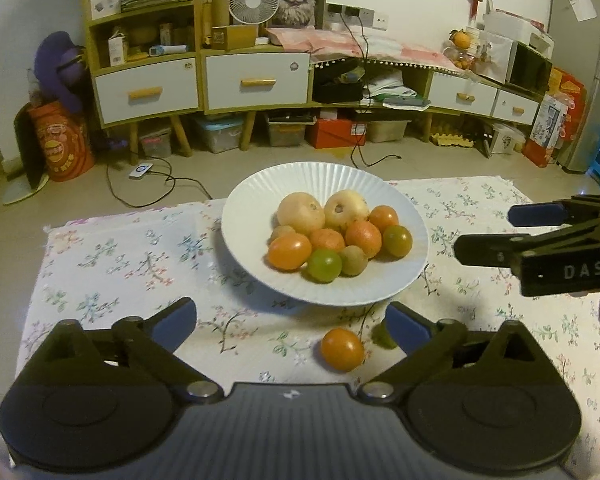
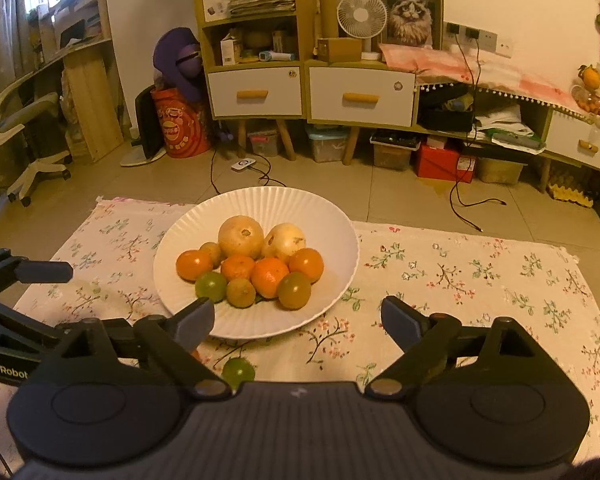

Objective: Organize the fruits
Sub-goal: 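Withdraw both tools toward the last orange and green fruits on the cloth, then grasp the orange fruit with the left gripper while the right gripper grasps the green fruit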

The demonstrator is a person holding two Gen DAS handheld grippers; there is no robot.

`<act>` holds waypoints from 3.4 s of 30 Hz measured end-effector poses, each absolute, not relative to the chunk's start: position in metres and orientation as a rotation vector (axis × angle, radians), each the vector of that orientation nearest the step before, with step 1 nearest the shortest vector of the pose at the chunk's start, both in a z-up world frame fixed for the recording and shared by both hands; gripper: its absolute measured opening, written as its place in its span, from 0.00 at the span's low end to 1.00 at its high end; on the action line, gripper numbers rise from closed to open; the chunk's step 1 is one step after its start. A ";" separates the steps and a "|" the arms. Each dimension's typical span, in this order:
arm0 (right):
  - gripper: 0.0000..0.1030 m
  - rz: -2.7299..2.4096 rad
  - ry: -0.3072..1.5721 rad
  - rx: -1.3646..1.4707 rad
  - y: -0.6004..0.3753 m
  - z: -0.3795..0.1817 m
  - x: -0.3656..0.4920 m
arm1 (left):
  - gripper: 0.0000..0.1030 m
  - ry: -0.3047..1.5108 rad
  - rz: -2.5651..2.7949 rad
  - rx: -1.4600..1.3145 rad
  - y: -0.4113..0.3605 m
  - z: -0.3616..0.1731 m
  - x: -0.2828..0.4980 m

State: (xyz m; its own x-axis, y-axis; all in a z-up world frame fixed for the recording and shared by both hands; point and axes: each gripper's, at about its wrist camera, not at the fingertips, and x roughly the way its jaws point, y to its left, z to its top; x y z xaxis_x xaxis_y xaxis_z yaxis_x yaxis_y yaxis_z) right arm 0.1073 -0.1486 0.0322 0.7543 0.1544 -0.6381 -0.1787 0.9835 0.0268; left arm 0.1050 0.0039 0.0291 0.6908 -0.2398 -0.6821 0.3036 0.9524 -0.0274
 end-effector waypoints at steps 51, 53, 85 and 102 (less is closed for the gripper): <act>0.98 0.110 0.781 -0.158 -0.156 -0.025 0.089 | 0.32 0.807 -0.308 -0.057 -0.020 -0.036 0.099; 0.98 0.116 0.784 -0.162 -0.155 -0.026 0.089 | 0.27 0.810 -0.314 -0.069 -0.021 -0.037 0.101; 0.46 0.303 0.834 -0.106 -0.117 -0.037 0.112 | 0.19 0.872 -0.246 -0.073 0.005 -0.020 0.110; 0.25 0.335 0.828 -0.162 -0.106 -0.038 0.114 | 0.19 0.890 -0.249 -0.084 0.007 -0.024 0.110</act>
State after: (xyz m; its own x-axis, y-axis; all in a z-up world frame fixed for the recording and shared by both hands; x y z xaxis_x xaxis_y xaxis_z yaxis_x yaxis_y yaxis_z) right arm 0.1140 -0.1059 -0.0381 0.6279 0.2283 -0.7440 -0.3533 0.9354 -0.0111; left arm 0.1102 0.0066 -0.0238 0.6025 -0.2491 -0.7582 0.1798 0.9680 -0.1751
